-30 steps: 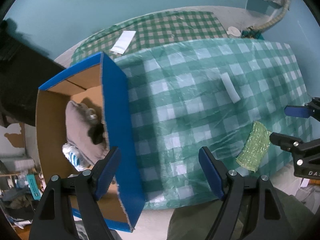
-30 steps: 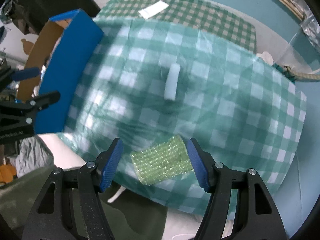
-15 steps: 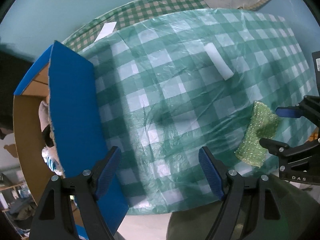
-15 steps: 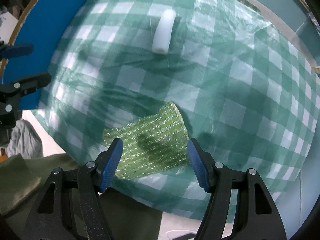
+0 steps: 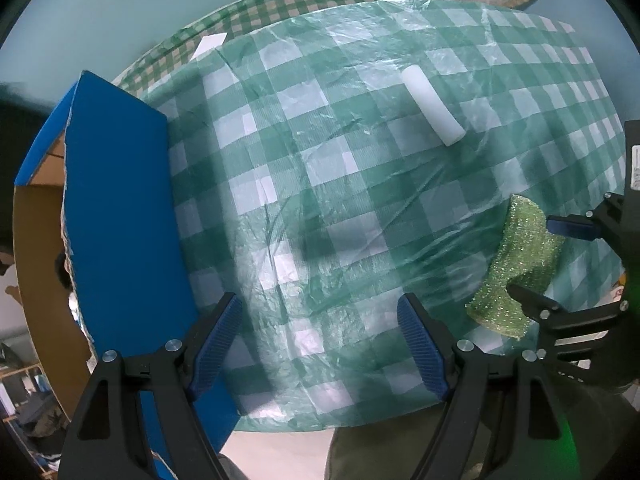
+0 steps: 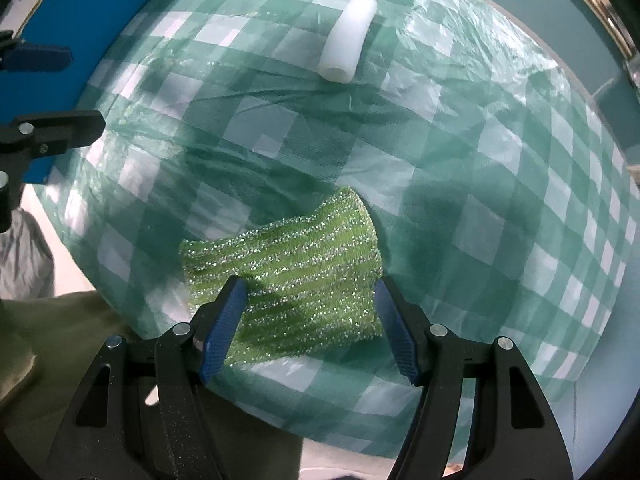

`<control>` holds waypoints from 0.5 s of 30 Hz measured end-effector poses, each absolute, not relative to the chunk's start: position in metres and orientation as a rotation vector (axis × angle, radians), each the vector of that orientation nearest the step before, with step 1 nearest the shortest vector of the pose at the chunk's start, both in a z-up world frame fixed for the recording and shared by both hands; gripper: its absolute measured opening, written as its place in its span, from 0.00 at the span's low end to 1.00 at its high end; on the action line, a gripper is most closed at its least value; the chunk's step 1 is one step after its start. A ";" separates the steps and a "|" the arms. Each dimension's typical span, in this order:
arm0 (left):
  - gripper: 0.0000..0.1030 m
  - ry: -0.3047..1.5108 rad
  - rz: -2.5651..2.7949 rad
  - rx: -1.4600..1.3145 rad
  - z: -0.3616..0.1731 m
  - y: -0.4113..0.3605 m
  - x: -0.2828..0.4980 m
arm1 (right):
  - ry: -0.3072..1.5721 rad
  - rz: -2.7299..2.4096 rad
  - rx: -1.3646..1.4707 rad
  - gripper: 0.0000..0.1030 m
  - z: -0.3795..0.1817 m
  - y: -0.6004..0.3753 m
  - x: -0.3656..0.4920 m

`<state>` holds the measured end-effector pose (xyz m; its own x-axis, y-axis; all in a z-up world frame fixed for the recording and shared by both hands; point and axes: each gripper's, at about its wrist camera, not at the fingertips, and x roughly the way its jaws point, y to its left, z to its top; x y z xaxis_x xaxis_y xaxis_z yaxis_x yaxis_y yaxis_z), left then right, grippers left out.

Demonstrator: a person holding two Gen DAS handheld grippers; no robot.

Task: Organize soft objects
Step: 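Close the right tool on the green glittery scrubber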

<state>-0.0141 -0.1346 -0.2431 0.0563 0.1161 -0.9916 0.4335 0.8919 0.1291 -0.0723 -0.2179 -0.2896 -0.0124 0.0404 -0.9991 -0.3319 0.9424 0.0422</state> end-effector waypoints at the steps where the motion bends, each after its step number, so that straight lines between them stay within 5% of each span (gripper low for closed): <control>1: 0.79 1.511 -0.252 0.452 -0.244 -0.135 -0.014 | 1.556 0.297 -0.244 0.66 -0.290 -0.217 -0.074; 6: 0.78 1.511 -0.249 0.455 -0.243 -0.136 -0.016 | 1.541 0.287 -0.273 0.63 -0.293 -0.211 -0.076; 8: 0.78 1.513 -0.245 0.453 -0.244 -0.136 -0.015 | 1.540 0.303 -0.266 0.52 -0.292 -0.208 -0.079; 12: 0.78 1.515 -0.243 0.458 -0.244 -0.138 -0.014 | 1.556 0.339 -0.211 0.15 -0.290 -0.203 -0.082; 15: 0.78 1.508 -0.249 0.465 -0.243 -0.141 -0.012 | 1.572 0.340 -0.159 0.15 -0.286 -0.206 -0.078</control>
